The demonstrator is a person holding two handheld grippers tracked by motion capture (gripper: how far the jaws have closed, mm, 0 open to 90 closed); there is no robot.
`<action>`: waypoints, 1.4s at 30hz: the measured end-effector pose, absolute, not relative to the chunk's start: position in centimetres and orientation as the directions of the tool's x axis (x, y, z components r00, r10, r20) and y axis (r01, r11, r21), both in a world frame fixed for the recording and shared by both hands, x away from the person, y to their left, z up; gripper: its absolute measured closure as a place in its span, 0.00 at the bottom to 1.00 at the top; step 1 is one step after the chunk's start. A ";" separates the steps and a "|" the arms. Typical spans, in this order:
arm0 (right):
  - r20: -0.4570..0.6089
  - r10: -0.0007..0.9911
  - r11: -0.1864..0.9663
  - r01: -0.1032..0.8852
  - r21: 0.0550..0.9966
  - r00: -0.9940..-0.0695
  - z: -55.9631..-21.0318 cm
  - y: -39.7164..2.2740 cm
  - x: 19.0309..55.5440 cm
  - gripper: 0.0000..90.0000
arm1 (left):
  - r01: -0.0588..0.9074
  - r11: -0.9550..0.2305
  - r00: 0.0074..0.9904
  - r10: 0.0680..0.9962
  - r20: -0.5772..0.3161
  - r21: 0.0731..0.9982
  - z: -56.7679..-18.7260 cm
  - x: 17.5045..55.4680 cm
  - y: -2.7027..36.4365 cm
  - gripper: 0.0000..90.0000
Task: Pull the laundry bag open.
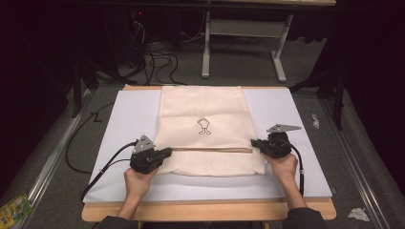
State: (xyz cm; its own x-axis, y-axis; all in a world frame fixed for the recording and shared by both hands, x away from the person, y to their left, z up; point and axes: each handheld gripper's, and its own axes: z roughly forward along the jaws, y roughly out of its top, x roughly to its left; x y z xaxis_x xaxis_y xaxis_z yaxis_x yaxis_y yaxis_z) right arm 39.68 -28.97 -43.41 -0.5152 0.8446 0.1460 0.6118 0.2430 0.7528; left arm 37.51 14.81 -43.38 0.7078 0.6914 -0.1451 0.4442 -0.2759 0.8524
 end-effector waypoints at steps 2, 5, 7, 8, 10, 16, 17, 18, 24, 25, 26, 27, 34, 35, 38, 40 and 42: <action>0.149 0.844 0.241 0.613 0.753 -0.514 -43.4 -29.0 39.7 0.98 | 0.443 -0.278 0.707 0.692 -0.143 0.852 -43.4 37.5 14.8 0.97; 0.144 0.850 0.240 0.615 0.751 -0.507 -43.4 -29.2 39.7 0.98 | 0.444 -0.282 0.700 0.701 -0.133 0.850 -43.3 37.5 15.2 0.97; 0.143 0.851 0.238 0.615 0.752 -0.505 -43.5 -29.5 39.7 0.98 | 0.447 -0.277 0.695 0.706 -0.136 0.850 -43.3 37.4 15.5 0.97; 0.145 0.852 0.236 0.616 0.752 -0.503 -43.5 -29.5 39.7 0.98 | 0.447 -0.275 0.693 0.709 -0.134 0.851 -43.2 37.4 15.7 0.97; 0.141 0.854 0.238 0.617 0.750 -0.501 -43.6 -29.6 39.6 0.98 | 0.449 -0.272 0.688 0.713 -0.135 0.851 -43.2 37.5 15.9 0.97; 0.147 0.859 0.229 0.626 0.746 -0.490 -43.7 -29.9 39.6 0.98 | 0.456 -0.254 0.672 0.727 -0.143 0.853 -43.2 37.4 16.7 0.97; 0.148 0.859 0.228 0.625 0.747 -0.490 -43.7 -30.0 39.6 0.98 | 0.455 -0.256 0.670 0.729 -0.138 0.853 -43.2 37.4 16.8 0.97; 0.144 0.860 0.229 0.624 0.747 -0.489 -43.7 -30.0 39.6 0.98 | 0.457 -0.252 0.667 0.732 -0.140 0.853 -43.2 37.4 17.0 0.97; 0.147 0.860 0.226 0.624 0.748 -0.488 -43.8 -30.1 39.6 0.98 | 0.459 -0.247 0.659 0.738 -0.141 0.854 -43.2 37.5 17.4 0.97; 0.147 0.860 0.226 0.624 0.748 -0.488 -43.8 -30.1 39.6 0.98 | 0.459 -0.246 0.660 0.738 -0.141 0.854 -43.2 37.5 17.4 0.97; 0.147 0.860 0.226 0.624 0.748 -0.488 -43.8 -30.1 39.6 0.98 | 0.458 -0.245 0.659 0.739 -0.142 0.854 -43.2 37.6 17.4 0.97; 0.147 0.860 0.225 0.622 0.750 -0.489 -43.8 -30.2 39.6 0.98 | 0.459 -0.246 0.656 0.742 -0.139 0.853 -43.2 37.6 17.4 0.97; 0.148 0.870 0.213 0.628 0.748 -0.471 -43.9 -30.8 39.3 0.98 | 0.465 -0.246 0.641 0.756 -0.132 0.851 -43.2 37.6 18.1 0.97; 0.150 0.868 0.214 0.628 0.748 -0.474 -44.0 -30.8 39.3 0.98 | 0.466 -0.248 0.641 0.756 -0.131 0.849 -43.2 37.7 18.1 0.97; 0.147 0.870 0.213 0.628 0.749 -0.471 -43.9 -30.8 39.3 0.98 | 0.468 -0.252 0.638 0.759 -0.127 0.847 -43.3 37.8 18.1 0.97; 0.148 0.868 0.212 0.624 0.752 -0.474 -44.0 -30.8 39.3 0.98 | 0.469 -0.254 0.634 0.764 -0.121 0.846 -43.3 37.8 18.1 0.97; 0.142 0.871 0.215 0.624 0.751 -0.470 -44.0 -30.9 39.3 0.98 | 0.470 -0.252 0.630 0.767 -0.122 0.846 -43.4 37.9 18.5 0.97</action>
